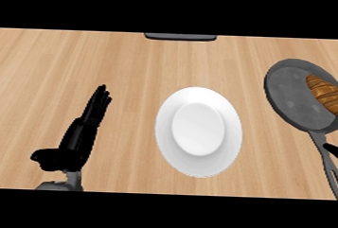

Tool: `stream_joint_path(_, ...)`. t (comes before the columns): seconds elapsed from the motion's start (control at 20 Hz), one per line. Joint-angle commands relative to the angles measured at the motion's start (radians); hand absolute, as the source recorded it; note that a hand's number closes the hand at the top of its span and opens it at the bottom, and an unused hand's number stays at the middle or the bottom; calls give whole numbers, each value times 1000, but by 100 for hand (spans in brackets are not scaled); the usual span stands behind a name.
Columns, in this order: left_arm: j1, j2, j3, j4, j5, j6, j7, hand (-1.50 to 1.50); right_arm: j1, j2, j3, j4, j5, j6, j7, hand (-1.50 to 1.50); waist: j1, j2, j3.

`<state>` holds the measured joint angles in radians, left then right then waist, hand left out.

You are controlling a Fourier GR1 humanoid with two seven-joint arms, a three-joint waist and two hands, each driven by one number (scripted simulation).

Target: Pick the croissant from the plate and place it in the pan

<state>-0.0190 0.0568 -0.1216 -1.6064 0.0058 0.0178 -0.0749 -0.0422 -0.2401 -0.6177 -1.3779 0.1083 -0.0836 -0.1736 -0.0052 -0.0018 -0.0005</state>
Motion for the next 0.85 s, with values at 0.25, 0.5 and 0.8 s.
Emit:
stream_joint_path(0.25, -13, -46, -34, -49, -42, 27, 52, 0, 96, 31, 76, -186, 60, -66, 116, -150, 3, 1, 0)
stream_joint_path(0.5, 19, -27, -9, -36, -41, 4, 18, 0, 139, 16, 75, -200, 40, -42, 103, -150, 3, 1, 0)
stream_joint_path(0.8, 17, -35, 6, 69, -42, -4, -90, 0, 109, 17, 102, -154, 141, -147, 67, -150, 3, 2, 0)
